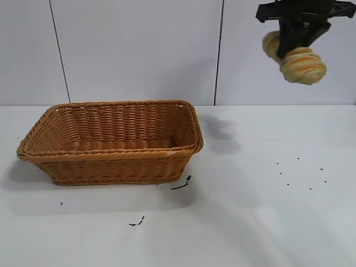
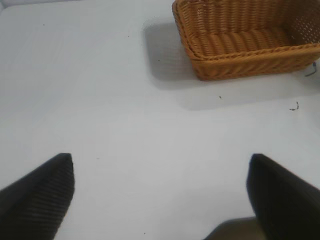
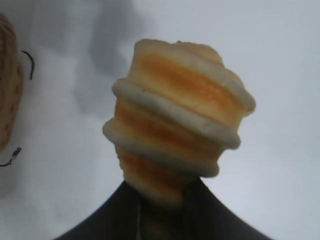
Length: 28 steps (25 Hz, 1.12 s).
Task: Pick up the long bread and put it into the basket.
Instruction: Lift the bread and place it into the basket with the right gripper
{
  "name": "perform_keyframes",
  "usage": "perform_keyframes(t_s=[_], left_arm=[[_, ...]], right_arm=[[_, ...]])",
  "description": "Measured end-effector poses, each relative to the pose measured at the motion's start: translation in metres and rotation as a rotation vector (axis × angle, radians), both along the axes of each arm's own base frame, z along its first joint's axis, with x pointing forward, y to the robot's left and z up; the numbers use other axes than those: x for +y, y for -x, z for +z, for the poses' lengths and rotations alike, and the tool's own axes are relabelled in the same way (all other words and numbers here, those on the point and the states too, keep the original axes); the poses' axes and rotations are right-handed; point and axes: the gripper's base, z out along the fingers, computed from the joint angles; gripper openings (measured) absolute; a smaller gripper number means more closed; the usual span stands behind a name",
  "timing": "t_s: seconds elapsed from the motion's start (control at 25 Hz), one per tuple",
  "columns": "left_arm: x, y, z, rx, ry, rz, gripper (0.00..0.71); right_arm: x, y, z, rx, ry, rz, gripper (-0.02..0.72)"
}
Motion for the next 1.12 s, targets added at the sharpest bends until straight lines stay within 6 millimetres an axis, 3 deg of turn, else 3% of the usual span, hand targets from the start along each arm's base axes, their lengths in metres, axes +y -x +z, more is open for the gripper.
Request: perform_keyframes(t_s=[0.28, 0.32, 0.48, 0.72, 1.12], left_arm=[[0.000, 0.000, 0.000, 0.000, 0.000, 0.000, 0.696], [0.000, 0.000, 0.000, 0.000, 0.000, 0.000, 0.696], [0.000, 0.000, 0.000, 0.000, 0.000, 0.000, 0.696], [0.000, 0.000, 0.000, 0.000, 0.000, 0.000, 0.696], [0.000, 0.000, 0.000, 0.000, 0.000, 0.000, 0.696]], right_arm=[[0.091, 0.015, -0.033, -0.040, 0.053, 0.323, 0.114], [0.114, 0.020, -0.041, -0.086, 0.060, 0.411, 0.114], [0.148, 0.026, -0.048, -0.214, 0.080, 0.584, 0.114], [0.172, 0.024, -0.079, -0.292, 0.118, 0.773, 0.114], [0.183, 0.013, -0.140, -0.268, 0.104, 0.787, 0.114]])
